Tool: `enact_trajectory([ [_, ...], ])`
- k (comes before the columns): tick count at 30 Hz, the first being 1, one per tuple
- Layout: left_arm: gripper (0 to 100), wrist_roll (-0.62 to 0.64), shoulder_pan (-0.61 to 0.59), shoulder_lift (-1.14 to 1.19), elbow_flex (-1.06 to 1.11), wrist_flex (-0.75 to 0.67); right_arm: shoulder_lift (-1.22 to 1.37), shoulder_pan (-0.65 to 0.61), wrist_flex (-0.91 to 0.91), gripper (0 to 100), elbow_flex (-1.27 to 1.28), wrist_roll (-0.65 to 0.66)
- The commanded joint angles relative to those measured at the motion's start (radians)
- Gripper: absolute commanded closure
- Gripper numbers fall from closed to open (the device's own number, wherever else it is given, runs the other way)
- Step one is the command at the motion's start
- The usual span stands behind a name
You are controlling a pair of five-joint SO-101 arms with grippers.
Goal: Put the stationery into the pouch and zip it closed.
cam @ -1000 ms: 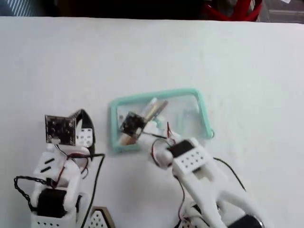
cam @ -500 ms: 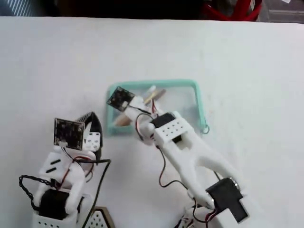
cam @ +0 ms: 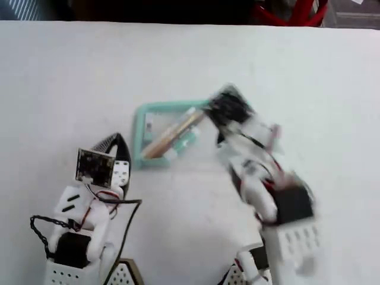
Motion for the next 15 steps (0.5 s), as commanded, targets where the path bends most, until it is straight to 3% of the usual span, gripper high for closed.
enact_trajectory([
  [1,97,-0.029,0.005,-0.005,-0.103,-0.048,-0.259,0.091,0.039,97.5,-0.002,-0.006],
  [8,97,-0.031,-0.047,-0.005,-0.325,-0.008,-0.608,0.303,0.084,97.5,0.126,-0.008],
  [10,97,-0.031,-0.101,-0.005,-0.381,0.048,-0.713,0.314,0.088,97.4,0.161,-0.008],
  [15,97,-0.032,-0.16,-0.005,-0.52,0.227,-0.7,0.323,0.136,97.4,0.169,-0.008],
])
